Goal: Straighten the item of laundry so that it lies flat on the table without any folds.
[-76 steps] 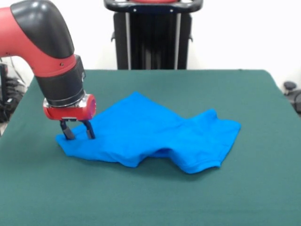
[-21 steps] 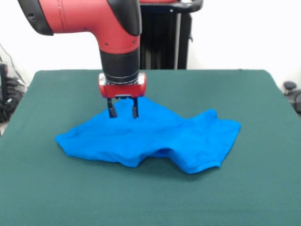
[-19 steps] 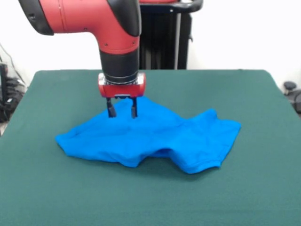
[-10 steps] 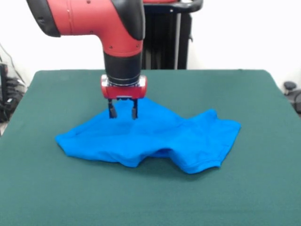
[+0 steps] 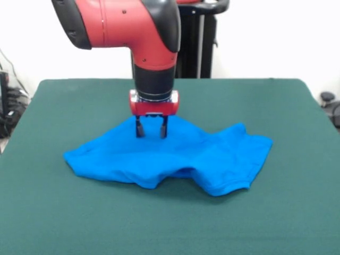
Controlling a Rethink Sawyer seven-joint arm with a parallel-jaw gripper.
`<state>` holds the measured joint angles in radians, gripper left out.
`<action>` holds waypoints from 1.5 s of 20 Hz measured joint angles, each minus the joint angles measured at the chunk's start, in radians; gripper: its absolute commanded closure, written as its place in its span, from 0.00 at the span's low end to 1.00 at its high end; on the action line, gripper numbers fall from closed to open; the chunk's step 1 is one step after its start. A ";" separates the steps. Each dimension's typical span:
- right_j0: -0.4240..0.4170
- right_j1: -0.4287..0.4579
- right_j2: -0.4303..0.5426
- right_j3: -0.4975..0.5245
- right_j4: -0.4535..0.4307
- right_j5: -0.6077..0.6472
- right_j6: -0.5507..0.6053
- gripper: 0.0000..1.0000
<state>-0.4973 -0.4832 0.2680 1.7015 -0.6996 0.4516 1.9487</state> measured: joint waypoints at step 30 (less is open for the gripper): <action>0.367 0.110 -0.496 0.054 0.077 -0.711 0.000 0.00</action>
<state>-0.1300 -0.3733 -0.2281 1.7554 -0.6223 -0.2592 1.9487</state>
